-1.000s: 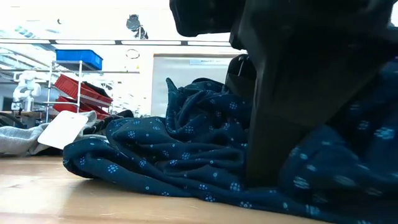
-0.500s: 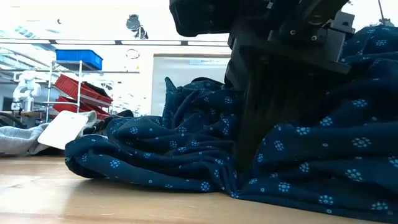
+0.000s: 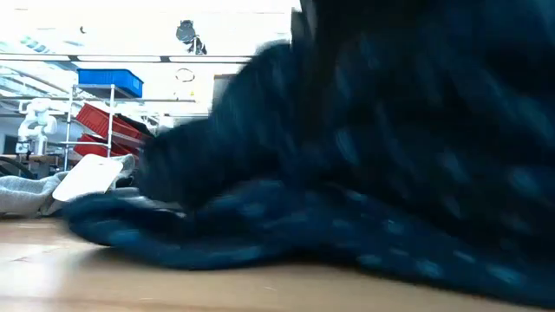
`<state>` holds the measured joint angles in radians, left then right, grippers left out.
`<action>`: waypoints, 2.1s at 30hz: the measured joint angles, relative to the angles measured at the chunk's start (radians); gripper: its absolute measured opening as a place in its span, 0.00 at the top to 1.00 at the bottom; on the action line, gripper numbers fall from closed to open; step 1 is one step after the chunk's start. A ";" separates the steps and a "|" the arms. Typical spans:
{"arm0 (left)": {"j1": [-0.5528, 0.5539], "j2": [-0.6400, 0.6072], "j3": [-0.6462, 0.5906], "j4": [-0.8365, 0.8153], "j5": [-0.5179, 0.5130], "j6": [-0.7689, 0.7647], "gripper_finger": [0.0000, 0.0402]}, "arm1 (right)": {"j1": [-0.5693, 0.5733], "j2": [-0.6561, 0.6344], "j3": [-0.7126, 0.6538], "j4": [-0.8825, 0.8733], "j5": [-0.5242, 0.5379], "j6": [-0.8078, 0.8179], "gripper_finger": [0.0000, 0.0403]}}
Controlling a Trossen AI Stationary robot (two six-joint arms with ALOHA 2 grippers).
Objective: Sort clothes
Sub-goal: Put the blue polo shirt into the laundry organizer
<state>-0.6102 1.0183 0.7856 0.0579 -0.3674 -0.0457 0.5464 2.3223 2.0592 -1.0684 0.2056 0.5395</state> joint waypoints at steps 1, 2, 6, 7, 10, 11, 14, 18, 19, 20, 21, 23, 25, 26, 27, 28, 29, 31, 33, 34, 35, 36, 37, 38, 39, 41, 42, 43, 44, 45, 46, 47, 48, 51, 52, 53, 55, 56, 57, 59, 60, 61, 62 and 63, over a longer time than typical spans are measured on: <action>0.000 0.000 0.000 0.000 0.000 0.000 0.46 | 0.001 -0.001 0.029 -0.025 0.005 -0.003 0.94; 0.000 0.000 0.000 0.000 0.000 -0.001 0.46 | 0.003 -0.002 0.055 -0.046 0.017 -0.004 0.94; 0.000 0.000 0.000 0.000 0.000 -0.001 0.46 | 0.017 -0.001 0.156 -0.138 0.062 -0.009 0.94; 0.000 0.000 0.000 0.000 0.000 -0.001 0.46 | 0.022 -0.002 0.180 -0.163 0.078 -0.007 0.94; 0.000 0.000 0.000 0.000 0.000 -0.001 0.46 | 0.034 -0.003 0.241 -0.251 0.115 0.015 0.94; 0.000 0.000 0.000 0.000 0.000 -0.001 0.46 | 0.038 -0.003 0.259 -0.276 0.125 0.024 0.94; 0.000 0.000 0.000 0.000 0.000 -0.001 0.46 | 0.046 -0.006 0.296 -0.337 0.159 0.051 0.94; 0.000 0.000 0.000 0.000 0.000 -0.001 0.46 | 0.054 -0.034 0.289 -0.387 0.166 0.089 0.94; 0.000 0.000 0.000 -0.001 0.000 -0.002 0.46 | 0.057 -0.039 0.289 -0.403 0.175 0.102 0.94; 0.000 0.000 0.000 -0.002 0.000 -0.002 0.46 | 0.058 -0.045 0.290 -0.418 0.186 0.111 0.94; 0.000 0.000 0.000 -0.001 0.000 -0.002 0.46 | 0.061 -0.053 0.290 -0.429 0.191 0.114 0.94; 0.000 0.000 0.000 -0.003 0.000 -0.005 0.46 | 0.065 -0.064 0.290 -0.444 0.196 0.119 0.94; 0.000 0.000 0.000 -0.004 0.000 -0.005 0.46 | 0.071 -0.077 0.290 -0.453 0.206 0.130 0.94; 0.000 0.000 0.000 -0.004 0.000 -0.010 0.46 | 0.072 -0.087 0.290 -0.453 0.211 0.130 0.94; 0.000 0.000 0.000 -0.005 -0.001 -0.023 0.46 | 0.075 -0.096 0.290 -0.453 0.214 0.130 0.94; 0.000 0.000 0.000 -0.006 -0.001 -0.027 0.46 | 0.076 -0.107 0.290 -0.453 0.216 0.130 0.94; 0.000 0.000 0.000 -0.005 -0.001 -0.028 0.46 | 0.077 -0.116 0.290 -0.453 0.216 0.130 0.94; 0.000 0.000 0.000 -0.006 -0.002 -0.028 0.46 | 0.078 -0.132 0.290 -0.453 0.216 0.130 0.94; 0.000 0.000 0.000 -0.007 -0.003 -0.028 0.46 | 0.077 -0.149 0.290 -0.453 0.216 0.130 0.94; 0.000 0.000 0.000 -0.006 -0.003 -0.028 0.46 | 0.077 -0.161 0.290 -0.453 0.219 0.130 0.94; 0.000 0.000 0.000 -0.006 -0.004 -0.028 0.46 | 0.077 -0.173 0.290 -0.453 0.228 0.130 0.94; 0.000 0.000 0.000 -0.006 -0.004 -0.028 0.46 | 0.078 -0.185 0.290 -0.453 0.242 0.130 0.94; 0.000 0.000 0.000 -0.006 -0.004 -0.028 0.46 | 0.078 -0.196 0.290 -0.453 0.252 0.130 0.94; 0.000 0.000 0.000 -0.007 -0.005 -0.028 0.46 | 0.078 -0.207 0.290 -0.453 0.264 0.131 0.94; 0.000 0.000 0.000 -0.007 -0.005 -0.028 0.46 | 0.078 -0.216 0.290 -0.453 0.273 0.131 0.94; 0.000 0.000 0.000 -0.013 -0.007 -0.028 0.46 | 0.078 -0.236 0.290 -0.452 0.292 0.130 0.94; 0.000 0.000 0.000 -0.017 -0.008 -0.028 0.46 | 0.078 -0.248 0.290 -0.453 0.304 0.129 0.94; 0.000 0.000 0.000 -0.019 -0.008 -0.028 0.46 | 0.078 -0.261 0.290 -0.453 0.316 0.129 0.94; 0.000 0.000 0.000 -0.020 -0.008 -0.028 0.46 | 0.078 -0.273 0.291 -0.452 0.326 0.125 0.94; 0.000 0.000 0.000 -0.020 -0.008 -0.028 0.46 | 0.078 -0.285 0.291 -0.452 0.334 0.121 0.94; 0.000 0.000 0.000 -0.020 -0.008 -0.028 0.46 | 0.078 -0.296 0.291 -0.452 0.344 0.118 0.94; 0.000 0.000 0.000 -0.019 -0.008 -0.028 0.46 | 0.078 -0.306 0.291 -0.452 0.354 0.112 0.94; 0.000 0.000 0.000 -0.020 -0.009 -0.028 0.46 | 0.078 -0.316 0.291 -0.449 0.363 0.107 0.94; 0.000 0.000 0.000 -0.019 -0.008 -0.028 0.46 | 0.078 -0.353 0.291 -0.436 0.396 0.081 0.94; 0.000 0.000 0.000 -0.019 -0.008 -0.028 0.46 | 0.078 -0.366 0.291 -0.424 0.402 0.068 0.94; 0.000 0.000 0.000 -0.020 -0.008 -0.028 0.46 | 0.078 -0.378 0.291 -0.411 0.407 0.053 0.94; 0.000 0.000 0.000 -0.019 -0.008 -0.029 0.46 | 0.077 -0.398 0.292 -0.377 0.423 0.021 0.94; 0.000 0.000 0.000 -0.020 -0.009 -0.029 0.46 | 0.077 -0.406 0.292 -0.357 0.432 -0.001 0.94; 0.000 0.000 0.000 -0.020 -0.008 -0.028 0.46 | 0.077 -0.416 0.292 -0.335 0.436 -0.024 0.94; 0.000 0.000 0.000 -0.022 -0.008 -0.028 0.46 | 0.077 -0.434 0.292 -0.291 0.451 -0.073 0.94; 0.000 0.000 0.000 -0.022 -0.008 -0.028 0.46 | 0.077 -0.443 0.292 -0.270 0.455 -0.099 0.94; 0.000 0.000 0.000 -0.022 -0.008 -0.027 0.46 | 0.077 -0.452 0.292 -0.248 0.457 -0.126 0.94; 0.000 0.000 0.000 -0.022 -0.008 -0.027 0.46 | 0.074 -0.460 0.292 -0.224 0.463 -0.152 0.94; 0.000 0.000 0.000 -0.022 -0.008 -0.025 0.46 | 0.071 -0.467 0.292 -0.200 0.473 -0.180 0.94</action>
<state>-0.6102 1.0187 0.7856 0.0357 -0.3759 -0.0705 0.6175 1.8549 2.3508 -1.2680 0.6789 0.3597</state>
